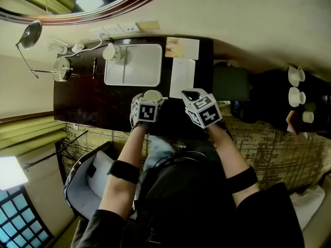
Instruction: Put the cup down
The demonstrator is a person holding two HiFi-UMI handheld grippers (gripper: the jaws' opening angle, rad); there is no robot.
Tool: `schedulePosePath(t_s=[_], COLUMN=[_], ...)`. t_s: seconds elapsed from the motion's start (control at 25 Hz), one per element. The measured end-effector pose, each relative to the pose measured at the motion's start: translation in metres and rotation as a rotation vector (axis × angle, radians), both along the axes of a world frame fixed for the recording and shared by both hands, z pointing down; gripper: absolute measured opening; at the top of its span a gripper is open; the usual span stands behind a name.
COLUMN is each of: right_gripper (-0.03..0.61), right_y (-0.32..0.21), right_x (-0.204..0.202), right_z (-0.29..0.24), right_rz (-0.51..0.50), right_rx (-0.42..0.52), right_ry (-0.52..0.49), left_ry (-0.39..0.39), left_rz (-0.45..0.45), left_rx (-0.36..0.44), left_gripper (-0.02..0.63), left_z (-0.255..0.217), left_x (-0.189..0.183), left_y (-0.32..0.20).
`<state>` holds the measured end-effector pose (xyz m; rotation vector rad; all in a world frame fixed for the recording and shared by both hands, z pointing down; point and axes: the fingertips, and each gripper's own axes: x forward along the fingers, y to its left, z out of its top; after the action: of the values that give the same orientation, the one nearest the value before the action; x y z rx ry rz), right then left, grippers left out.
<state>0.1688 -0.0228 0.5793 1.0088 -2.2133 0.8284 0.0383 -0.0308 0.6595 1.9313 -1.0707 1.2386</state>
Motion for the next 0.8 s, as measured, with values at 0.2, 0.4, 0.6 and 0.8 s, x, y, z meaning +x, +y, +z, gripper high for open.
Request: schedulePosePath(t_s=[0.2,0.4,0.6,0.8], right_gripper=[0.011,0.011,0.011,0.011], right_y=[-0.004,-0.012,-0.014,-0.020], right_x=[0.001,-0.005,-0.013,-0.037], right_z=[0.003,-0.001,-0.002,-0.008], right_rz=[-0.024,-0.051,-0.080,-0.146], right_rx=[-0.005,0.010,0.011,0.034], right_ry=[0.002,0.002,-0.004,-0.001], left_ry=[0.035,0.048,0.067,0.109], left_rz=[-0.015,-0.047,-0.139,-0.282], left_rx=[0.000,0.000,0.019,0.073], left_gripper=[0.405,0.402,0.400,0.400], left_z=[0.002,0.000,-0.012,-0.034], left_x=[0.001,0.002,-0.008,-0.034], left_y=[0.000,-0.001,-0.012,-0.039])
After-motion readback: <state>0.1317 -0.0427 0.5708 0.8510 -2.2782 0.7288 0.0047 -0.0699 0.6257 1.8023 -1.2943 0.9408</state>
